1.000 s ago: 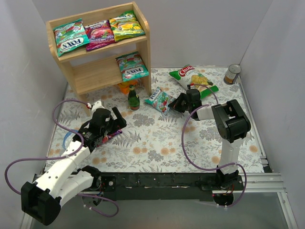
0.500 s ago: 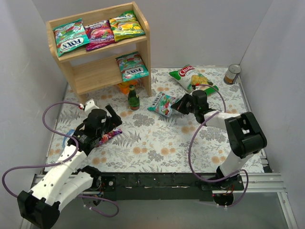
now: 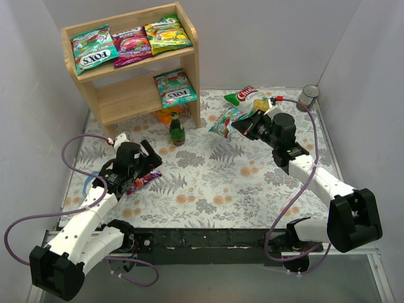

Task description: Place and organize the candy bags onto the shelf

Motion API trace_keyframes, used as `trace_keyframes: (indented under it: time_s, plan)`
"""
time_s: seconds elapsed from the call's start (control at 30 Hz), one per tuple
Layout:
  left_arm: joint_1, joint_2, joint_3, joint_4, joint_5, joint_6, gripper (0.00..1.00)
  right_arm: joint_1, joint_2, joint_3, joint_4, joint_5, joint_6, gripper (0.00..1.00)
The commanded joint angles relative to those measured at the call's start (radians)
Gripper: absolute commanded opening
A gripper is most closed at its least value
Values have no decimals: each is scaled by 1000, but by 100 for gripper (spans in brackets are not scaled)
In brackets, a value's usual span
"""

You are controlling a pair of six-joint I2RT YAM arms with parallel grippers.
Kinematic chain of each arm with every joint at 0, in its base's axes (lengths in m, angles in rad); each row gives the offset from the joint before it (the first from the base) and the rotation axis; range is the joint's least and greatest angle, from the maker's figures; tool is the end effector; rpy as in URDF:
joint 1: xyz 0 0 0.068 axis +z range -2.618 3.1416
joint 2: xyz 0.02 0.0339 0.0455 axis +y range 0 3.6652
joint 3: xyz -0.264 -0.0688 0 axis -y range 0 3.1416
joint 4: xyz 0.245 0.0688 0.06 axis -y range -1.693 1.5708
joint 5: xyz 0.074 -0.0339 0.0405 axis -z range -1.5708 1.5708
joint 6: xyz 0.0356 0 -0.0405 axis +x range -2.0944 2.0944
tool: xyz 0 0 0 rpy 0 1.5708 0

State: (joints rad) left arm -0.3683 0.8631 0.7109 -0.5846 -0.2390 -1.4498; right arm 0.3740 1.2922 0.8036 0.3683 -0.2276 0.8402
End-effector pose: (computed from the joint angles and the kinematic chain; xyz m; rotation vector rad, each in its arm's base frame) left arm 0.1710 -0.0570 0.2633 -1.3285 1.9676 -0.6536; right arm 0.2761 0.1170 0.2923 0.2389 1.7972 1.0814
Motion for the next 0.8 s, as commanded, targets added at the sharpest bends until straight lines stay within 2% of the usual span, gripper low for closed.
trace_keyframes:
  time_s: [0.0,0.13,0.27,0.47,0.63,0.77]
  plan:
    - [3,34,-60,40,153,-32,98,5,-62,45,55,-76,51,1]
    - [3,51,-105,104,237,-61,98,46,-93,78,81,-84,60,1]
    - [3,57,-152,155,312,-72,98,146,-99,130,104,-61,54,1]
    - [3,36,-169,146,313,-76,98,279,-35,256,141,-13,-2,1]
    - [3,-99,-179,100,276,-87,98,347,53,363,188,10,-18,1]
    - [2,-156,-169,74,300,-96,98,391,143,437,213,14,-20,1]
